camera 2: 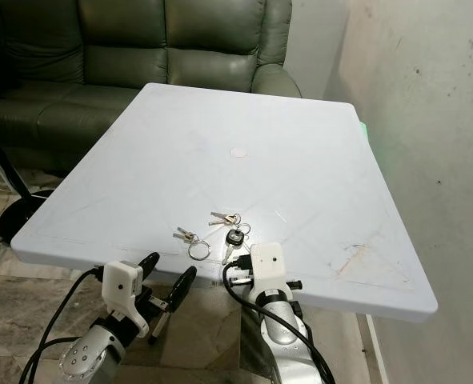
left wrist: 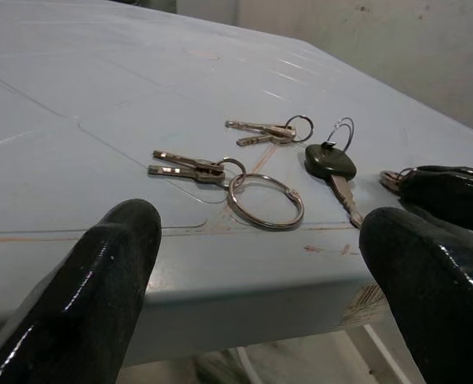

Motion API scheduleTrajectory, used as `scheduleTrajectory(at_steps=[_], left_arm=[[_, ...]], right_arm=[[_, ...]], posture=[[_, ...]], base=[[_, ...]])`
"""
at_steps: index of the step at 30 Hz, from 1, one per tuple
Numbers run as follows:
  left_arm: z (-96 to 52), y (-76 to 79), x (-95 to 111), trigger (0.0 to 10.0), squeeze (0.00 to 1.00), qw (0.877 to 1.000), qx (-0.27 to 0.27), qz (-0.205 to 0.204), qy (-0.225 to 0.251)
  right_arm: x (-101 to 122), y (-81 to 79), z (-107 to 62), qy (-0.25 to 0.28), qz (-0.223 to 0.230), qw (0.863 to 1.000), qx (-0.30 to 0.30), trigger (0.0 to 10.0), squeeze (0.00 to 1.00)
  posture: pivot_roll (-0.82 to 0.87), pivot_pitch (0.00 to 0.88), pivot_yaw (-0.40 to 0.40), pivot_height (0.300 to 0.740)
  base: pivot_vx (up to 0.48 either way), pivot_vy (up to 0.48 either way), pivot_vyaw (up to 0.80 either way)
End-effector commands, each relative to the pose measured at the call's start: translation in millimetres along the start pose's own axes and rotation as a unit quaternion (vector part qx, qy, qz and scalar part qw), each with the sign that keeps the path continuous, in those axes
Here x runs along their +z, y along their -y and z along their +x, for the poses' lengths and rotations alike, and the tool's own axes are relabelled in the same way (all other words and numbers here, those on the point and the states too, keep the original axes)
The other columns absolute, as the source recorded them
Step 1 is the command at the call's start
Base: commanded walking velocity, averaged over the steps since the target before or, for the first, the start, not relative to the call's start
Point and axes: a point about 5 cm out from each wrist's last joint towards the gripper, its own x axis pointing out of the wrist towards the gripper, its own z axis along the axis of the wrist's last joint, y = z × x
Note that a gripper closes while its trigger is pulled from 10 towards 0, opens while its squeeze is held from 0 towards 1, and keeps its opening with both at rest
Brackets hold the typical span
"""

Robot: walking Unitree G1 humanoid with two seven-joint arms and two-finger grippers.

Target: Hang keys on a hook

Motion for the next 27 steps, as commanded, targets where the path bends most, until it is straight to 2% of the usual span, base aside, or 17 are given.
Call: scheduleTrajectory(at_steps=[1,6,8,9,11,12,15,17,18,19,20,21,22,23,24,25,27], left_arm=[[0.0,0.2,1.1,10.0,0.00,1.000,0.003,0.003,-0.001],[2.8,-1.9,3.3,10.0,0.00,1.000,0.007,0.007,0.004],[4.7,-4.2,5.3,10.0,0.00,1.000,0.012,0.004,0.009],[6.9,-6.8,7.7,10.0,0.00,1.000,0.018,0.000,0.014],[8.4,-8.6,9.3,10.0,0.00,1.000,0.022,-0.004,0.018],[12.3,-13.0,13.0,10.0,0.00,0.999,0.030,-0.009,0.026],[16.6,-17.1,17.1,10.0,0.00,0.999,0.035,-0.012,0.034],[23.2,-23.4,22.3,10.0,0.00,0.998,0.043,-0.012,0.042],[24.7,-24.9,23.7,10.0,0.00,0.998,0.045,-0.013,0.044],[26.5,-26.2,25.4,10.0,0.00,0.998,0.046,-0.013,0.046],[27.3,-26.6,25.8,10.0,0.00,0.998,0.045,-0.011,0.047],[27.3,-26.6,25.8,10.0,0.00,0.998,0.045,-0.011,0.047],[29.5,-27.5,26.9,10.0,0.00,0.998,0.043,-0.009,0.049],[29.5,-27.5,26.9,10.0,0.00,0.998,0.043,-0.009,0.049],[31.7,-28.4,27.7,10.0,0.00,0.998,0.042,-0.010,0.050],[33.2,-28.9,28.1,10.0,0.00,0.998,0.042,-0.011,0.052],[34.2,-28.9,28.6,10.0,0.00,0.998,0.042,-0.012,0.054]], right_arm=[[1.8,2.1,1.9,0.007,0.006,1.000,-0.002,0.0,0.00],[11.6,6.4,3.5,0.042,0.022,0.999,0.000,0.0,0.00],[21.2,8.9,2.8,0.086,0.046,0.995,0.017,0.0,0.00],[30.8,9.9,-0.2,0.133,0.050,0.989,0.046,4.1,0.00],[37.2,10.6,-3.0,0.164,0.050,0.983,0.066,4.1,0.00],[44.9,15.5,-4.6,0.193,0.059,0.976,0.075,0.0,0.00],[52.5,21.8,-2.7,0.211,0.048,0.974,0.064,0.2,0.00],[63.4,25.1,-1.4,0.246,-0.040,0.966,0.064,0.0,0.00],[64.6,24.9,-0.7,0.250,-0.070,0.963,0.070,2.8,0.00],[65.7,22.8,-0.3,0.259,-0.136,0.953,0.079,4.6,0.00],[64.6,20.2,-0.5,0.268,-0.202,0.938,0.090,7.5,0.00],[64.6,20.2,-0.5,0.268,-0.202,0.938,0.090,7.5,0.00],[56.6,14.1,0.0,0.281,-0.387,0.870,0.121,10.0,0.00],[56.6,14.1,0.0,0.281,-0.387,0.870,0.121,10.0,0.00],[45.6,14.4,1.4,0.283,-0.524,0.791,0.136,10.0,0.00],[42.3,19.4,2.6,0.283,-0.558,0.769,0.130,10.0,0.00],[43.2,28.6,5.7,0.268,-0.545,0.787,0.110,10.0,0.00]], posture=[[0.07,0.083,-0.063,0.740],[0.07,0.075,-0.064,0.740],[0.07,0.067,-0.063,0.740],[0.07,0.067,-0.063,0.740],[0.07,0.067,-0.063,0.740],[0.07,0.047,-0.064,0.740],[0.07,0.047,-0.064,0.740],[0.06,0.031,-0.061,0.740],[0.06,0.031,-0.061,0.740],[0.06,0.031,-0.061,0.740],[0.06,0.022,-0.059,0.740],[0.06,0.022,-0.059,0.740],[0.06,0.022,-0.059,0.740],[0.06,0.022,-0.059,0.740],[0.05,0.013,-0.057,0.740],[0.05,0.013,-0.057,0.740],[0.05,0.010,-0.058,0.740]], base=[[0.000,0.000,0.00],[0.000,0.000,0.00],[0.000,0.000,0.00],[0.000,0.000,0.00],[0.000,0.000,0.00],[0.000,0.000,0.00],[0.000,0.000,0.00],[0.000,0.000,0.00],[0.000,0.000,0.00],[0.000,0.000,0.00],[0.000,0.000,0.00],[0.000,0.000,0.00],[0.000,0.000,0.00],[0.000,0.000,0.00],[0.000,0.000,0.00],[0.000,0.000,0.00],[0.000,0.000,0.00]])
